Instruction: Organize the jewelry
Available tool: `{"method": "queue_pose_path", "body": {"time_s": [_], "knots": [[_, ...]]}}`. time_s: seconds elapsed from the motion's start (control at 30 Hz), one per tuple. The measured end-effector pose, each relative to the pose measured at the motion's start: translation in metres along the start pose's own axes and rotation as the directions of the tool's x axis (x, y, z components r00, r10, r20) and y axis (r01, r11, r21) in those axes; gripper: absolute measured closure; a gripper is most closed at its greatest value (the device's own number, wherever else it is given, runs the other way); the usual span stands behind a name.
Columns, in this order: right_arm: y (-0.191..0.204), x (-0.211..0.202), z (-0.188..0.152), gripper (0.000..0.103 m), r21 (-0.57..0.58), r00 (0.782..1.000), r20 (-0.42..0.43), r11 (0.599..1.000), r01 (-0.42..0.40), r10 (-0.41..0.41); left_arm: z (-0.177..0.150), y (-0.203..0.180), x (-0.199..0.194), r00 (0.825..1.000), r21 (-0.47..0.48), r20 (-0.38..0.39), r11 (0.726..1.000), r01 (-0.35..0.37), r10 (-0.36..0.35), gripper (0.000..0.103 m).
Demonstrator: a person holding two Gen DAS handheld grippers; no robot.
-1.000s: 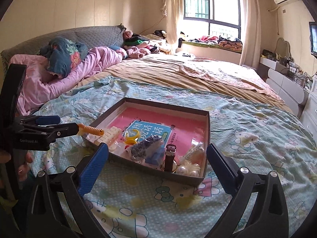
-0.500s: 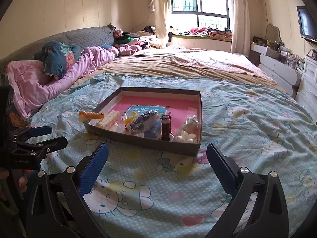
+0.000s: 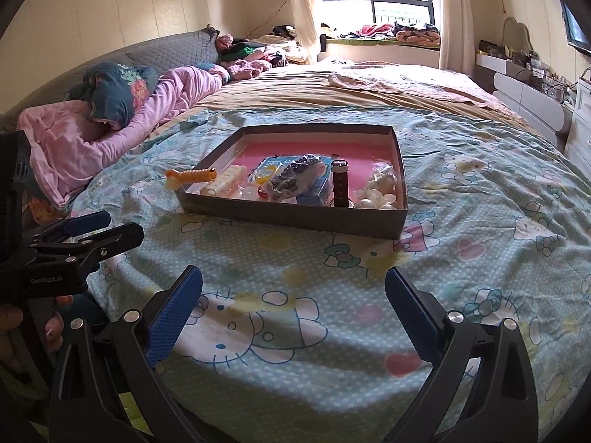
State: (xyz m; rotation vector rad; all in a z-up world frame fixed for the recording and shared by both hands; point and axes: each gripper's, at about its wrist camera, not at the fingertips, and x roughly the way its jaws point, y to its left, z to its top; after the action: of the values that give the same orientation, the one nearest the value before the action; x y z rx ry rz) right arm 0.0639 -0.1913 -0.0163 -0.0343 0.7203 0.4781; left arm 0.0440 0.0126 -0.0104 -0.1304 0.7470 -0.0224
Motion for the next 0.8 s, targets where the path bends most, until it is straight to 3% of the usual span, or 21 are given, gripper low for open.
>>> {"method": "queue_pose_path", "body": {"time_s": [0.8], "knots": [[-0.0007, -0.0095, 0.0022, 0.004, 0.004, 1.0, 0.009, 1.0, 0.011, -0.011, 0.0011, -0.0024, -0.008, 1.0, 0.019, 0.002, 1.0, -0.017, 0.017, 0.009]]}}
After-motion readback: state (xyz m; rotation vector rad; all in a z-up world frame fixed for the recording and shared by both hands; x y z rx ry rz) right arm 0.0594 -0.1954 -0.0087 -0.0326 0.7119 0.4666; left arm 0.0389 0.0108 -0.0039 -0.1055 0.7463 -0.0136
